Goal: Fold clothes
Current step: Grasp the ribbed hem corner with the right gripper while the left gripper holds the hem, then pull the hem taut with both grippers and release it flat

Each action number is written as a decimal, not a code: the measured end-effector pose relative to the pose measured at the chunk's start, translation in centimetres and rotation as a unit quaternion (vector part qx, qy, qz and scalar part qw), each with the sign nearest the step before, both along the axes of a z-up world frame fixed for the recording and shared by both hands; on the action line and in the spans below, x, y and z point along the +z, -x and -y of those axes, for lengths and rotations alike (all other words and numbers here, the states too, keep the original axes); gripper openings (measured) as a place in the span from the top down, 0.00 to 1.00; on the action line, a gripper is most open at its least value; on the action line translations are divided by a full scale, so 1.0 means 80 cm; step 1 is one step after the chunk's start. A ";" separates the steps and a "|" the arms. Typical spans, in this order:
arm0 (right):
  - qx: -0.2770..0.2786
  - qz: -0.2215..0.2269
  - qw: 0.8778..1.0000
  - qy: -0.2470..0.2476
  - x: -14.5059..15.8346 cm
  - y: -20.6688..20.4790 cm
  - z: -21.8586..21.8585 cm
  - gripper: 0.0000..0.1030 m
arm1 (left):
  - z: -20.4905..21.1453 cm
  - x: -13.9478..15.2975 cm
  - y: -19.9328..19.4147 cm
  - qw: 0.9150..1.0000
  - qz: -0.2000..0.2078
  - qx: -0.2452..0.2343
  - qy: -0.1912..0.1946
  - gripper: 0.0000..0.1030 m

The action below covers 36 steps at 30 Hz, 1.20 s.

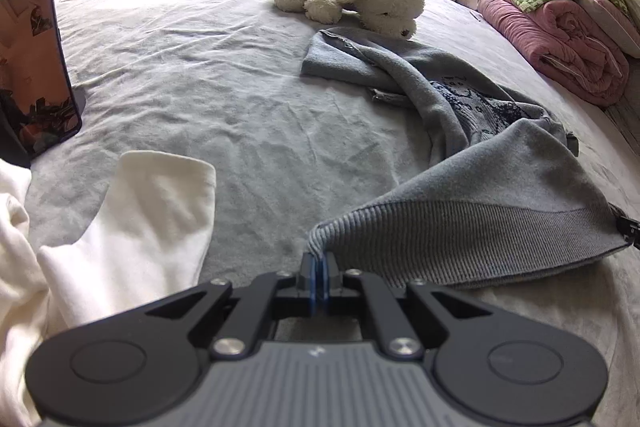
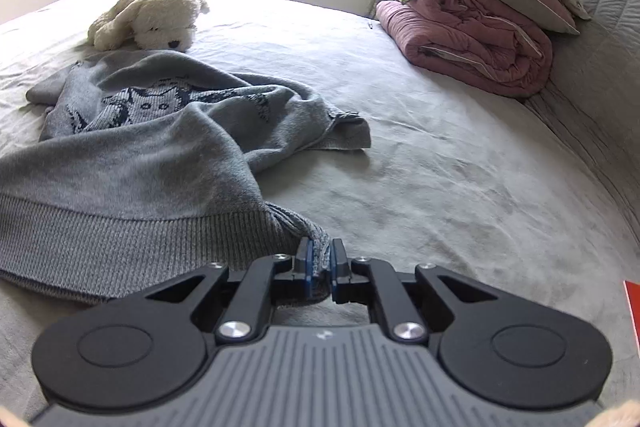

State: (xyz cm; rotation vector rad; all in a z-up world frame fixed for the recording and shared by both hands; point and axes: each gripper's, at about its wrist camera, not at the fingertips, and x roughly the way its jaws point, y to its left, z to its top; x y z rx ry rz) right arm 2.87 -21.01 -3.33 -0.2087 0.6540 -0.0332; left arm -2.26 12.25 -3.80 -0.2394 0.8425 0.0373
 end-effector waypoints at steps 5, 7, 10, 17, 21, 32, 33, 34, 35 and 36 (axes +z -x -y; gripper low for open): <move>-0.040 0.015 0.998 -0.047 0.023 0.033 0.045 0.92 | 0.009 0.003 0.016 0.998 -0.010 -0.029 0.046 0.97; -0.051 0.018 0.996 -0.065 0.030 0.046 0.061 0.92 | 0.014 0.004 0.025 0.997 -0.012 -0.039 0.061 0.97; -0.063 0.021 0.994 -0.091 0.042 0.067 0.084 0.93 | 0.024 0.005 0.039 0.996 -0.019 -0.048 0.079 0.97; -0.071 0.019 0.987 -0.140 0.057 0.102 0.120 0.93 | 0.048 0.022 0.061 0.994 -0.027 -0.078 0.070 0.97; -0.069 0.006 0.985 -0.161 0.056 0.115 0.134 0.93 | 0.053 0.037 0.073 0.993 -0.028 -0.093 0.062 0.97; -0.034 -0.031 0.982 -0.180 0.052 0.162 0.150 0.93 | 0.049 0.070 0.111 0.992 -0.023 -0.122 0.014 0.97; -0.029 -0.038 0.983 -0.180 0.050 0.165 0.149 0.93 | 0.048 0.071 0.113 0.992 -0.024 -0.124 0.010 0.97; -0.024 -0.046 0.983 -0.178 0.048 0.167 0.147 0.93 | 0.047 0.072 0.116 0.992 -0.025 -0.126 0.005 0.97; -0.019 -0.053 0.983 -0.177 0.046 0.168 0.146 0.93 | 0.045 0.072 0.120 0.991 -0.027 -0.128 0.001 0.98; -0.016 -0.060 0.982 -0.177 0.045 0.169 0.146 0.93 | 0.045 0.071 0.122 0.991 -0.028 -0.129 -0.003 0.98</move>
